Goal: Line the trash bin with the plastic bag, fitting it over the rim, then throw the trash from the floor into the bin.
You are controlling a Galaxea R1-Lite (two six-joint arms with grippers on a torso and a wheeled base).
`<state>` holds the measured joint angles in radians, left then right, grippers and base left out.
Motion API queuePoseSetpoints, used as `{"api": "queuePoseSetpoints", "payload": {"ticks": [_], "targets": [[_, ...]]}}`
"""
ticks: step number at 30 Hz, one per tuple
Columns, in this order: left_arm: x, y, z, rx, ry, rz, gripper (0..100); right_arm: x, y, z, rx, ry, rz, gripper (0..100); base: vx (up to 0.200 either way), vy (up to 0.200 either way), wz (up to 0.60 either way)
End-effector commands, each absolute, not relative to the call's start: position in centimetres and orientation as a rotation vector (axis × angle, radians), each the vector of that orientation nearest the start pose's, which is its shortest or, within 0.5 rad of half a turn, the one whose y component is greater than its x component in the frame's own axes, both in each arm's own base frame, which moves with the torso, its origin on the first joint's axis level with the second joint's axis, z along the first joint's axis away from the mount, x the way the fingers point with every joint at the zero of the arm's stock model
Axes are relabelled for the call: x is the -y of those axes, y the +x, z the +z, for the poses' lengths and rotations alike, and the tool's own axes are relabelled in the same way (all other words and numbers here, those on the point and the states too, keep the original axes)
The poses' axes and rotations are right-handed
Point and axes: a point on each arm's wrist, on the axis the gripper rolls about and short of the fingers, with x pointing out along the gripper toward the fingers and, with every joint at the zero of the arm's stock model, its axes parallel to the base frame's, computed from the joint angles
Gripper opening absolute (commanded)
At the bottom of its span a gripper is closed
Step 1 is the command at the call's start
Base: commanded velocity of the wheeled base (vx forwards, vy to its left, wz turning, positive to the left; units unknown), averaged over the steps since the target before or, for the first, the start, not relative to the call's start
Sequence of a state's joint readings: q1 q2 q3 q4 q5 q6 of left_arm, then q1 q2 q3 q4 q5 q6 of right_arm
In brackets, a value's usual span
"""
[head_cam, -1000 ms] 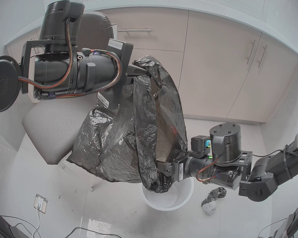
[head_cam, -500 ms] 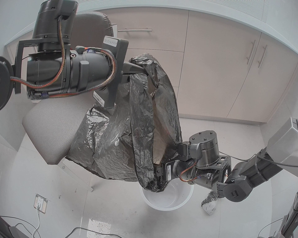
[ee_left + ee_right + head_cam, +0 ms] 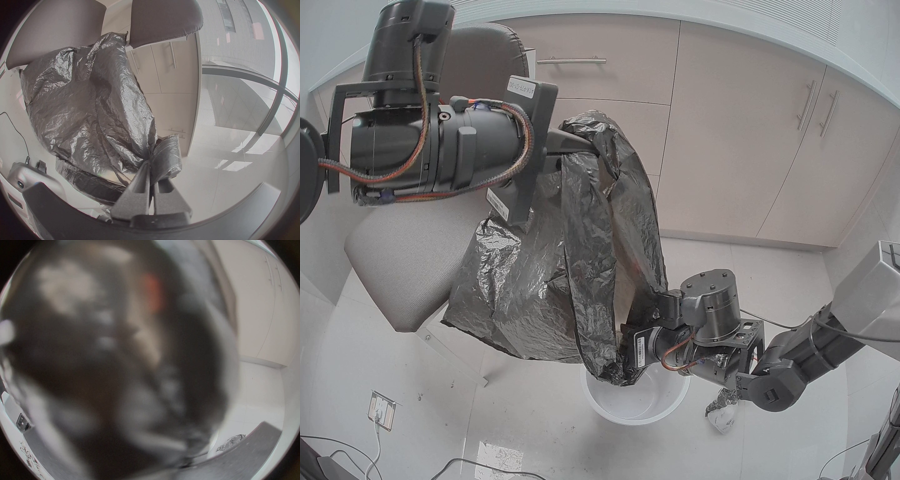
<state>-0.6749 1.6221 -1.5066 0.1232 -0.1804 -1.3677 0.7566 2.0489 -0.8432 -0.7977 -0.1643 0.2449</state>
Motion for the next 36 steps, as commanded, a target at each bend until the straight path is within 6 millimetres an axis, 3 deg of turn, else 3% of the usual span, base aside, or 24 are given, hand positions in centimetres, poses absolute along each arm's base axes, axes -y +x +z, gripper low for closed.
{"api": "queuePoseSetpoints", "payload": {"ticks": [1, 8, 10, 15, 26, 36], "targets": [[18.8, 22.7, 31.6, -0.850, -1.186, -0.559, 0, -22.3, 25.8, 11.2, -0.413, 0.062, 0.520, 0, 0.000, 0.000, 0.00], [19.6, 23.2, 28.2, -0.943, -1.049, -0.565, 0, -16.6, 24.7, 14.5, -0.410, 0.120, 0.510, 0, 0.000, 0.000, 0.00], [20.6, 23.1, 27.4, -0.967, -1.008, -0.580, 0, -14.7, 23.0, 15.9, -0.400, 0.155, 0.524, 0, 0.000, 0.000, 0.00], [22.1, 22.4, 27.1, -1.007, -0.969, -0.638, 0, -12.6, 19.4, 16.7, -0.436, 0.168, 0.569, 0, 0.000, 0.000, 0.00], [23.7, 22.1, 25.6, -1.088, -0.939, -0.652, 0, -10.7, 16.0, 14.0, -0.540, 0.189, 0.555, 0, 0.000, 0.000, 0.00], [23.3, 21.4, 26.2, -1.081, -0.946, -0.665, 0, -10.4, 13.4, 15.0, -0.506, 0.247, 0.623, 0, 0.000, 0.000, 0.00]]}}
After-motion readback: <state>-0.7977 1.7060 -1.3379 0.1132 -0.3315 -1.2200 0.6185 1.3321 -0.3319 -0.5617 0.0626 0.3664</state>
